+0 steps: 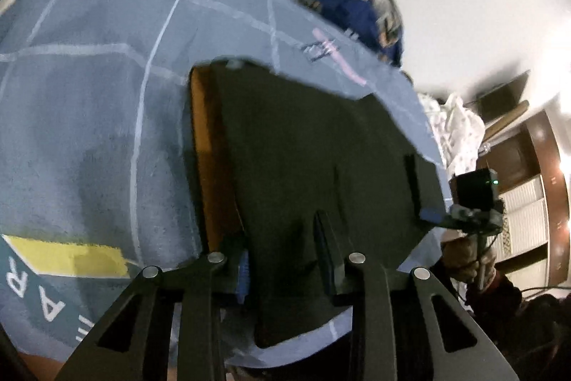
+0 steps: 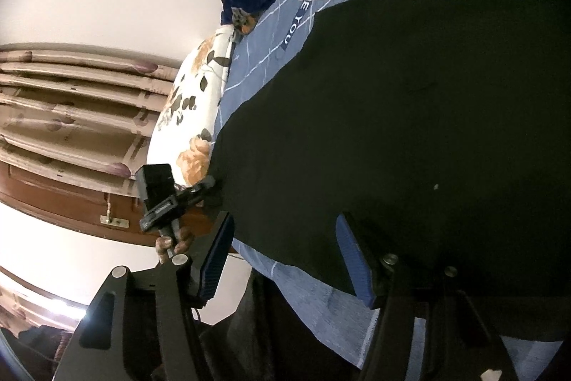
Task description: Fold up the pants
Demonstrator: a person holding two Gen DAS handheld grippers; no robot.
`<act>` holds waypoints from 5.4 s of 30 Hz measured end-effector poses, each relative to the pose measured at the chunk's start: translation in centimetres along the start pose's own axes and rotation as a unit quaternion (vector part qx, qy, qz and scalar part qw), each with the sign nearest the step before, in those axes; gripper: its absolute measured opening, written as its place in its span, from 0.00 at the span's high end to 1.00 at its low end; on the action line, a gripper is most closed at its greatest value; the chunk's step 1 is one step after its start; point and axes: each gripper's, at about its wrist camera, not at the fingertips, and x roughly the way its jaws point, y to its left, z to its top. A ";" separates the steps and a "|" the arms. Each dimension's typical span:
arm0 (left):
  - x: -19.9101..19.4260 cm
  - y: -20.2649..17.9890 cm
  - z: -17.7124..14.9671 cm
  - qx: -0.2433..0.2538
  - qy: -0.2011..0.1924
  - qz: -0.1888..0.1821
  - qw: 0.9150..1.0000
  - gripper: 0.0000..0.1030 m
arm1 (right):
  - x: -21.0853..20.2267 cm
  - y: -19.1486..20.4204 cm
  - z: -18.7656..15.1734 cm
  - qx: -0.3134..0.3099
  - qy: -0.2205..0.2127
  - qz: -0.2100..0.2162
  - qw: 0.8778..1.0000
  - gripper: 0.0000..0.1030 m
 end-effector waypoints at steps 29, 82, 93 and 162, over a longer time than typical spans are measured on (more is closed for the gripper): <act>-1.6 -13.2 2.0 0.081 -0.084 -0.007 0.993 0.89 | -0.5 0.5 0.2 0.006 -0.025 0.028 0.999 0.40; 5.6 -27.0 2.7 0.101 -0.070 0.047 0.991 0.89 | -2.6 -2.6 2.4 0.132 -0.090 0.213 0.964 0.33; 8.9 -30.1 3.1 0.117 -0.046 0.065 0.990 0.89 | -4.1 -3.9 2.9 0.156 -0.104 0.238 0.953 0.31; 17.2 -28.3 -1.2 0.176 0.012 0.057 0.983 0.35 | -13.1 -10.5 3.5 0.130 -0.041 -0.001 0.991 0.53</act>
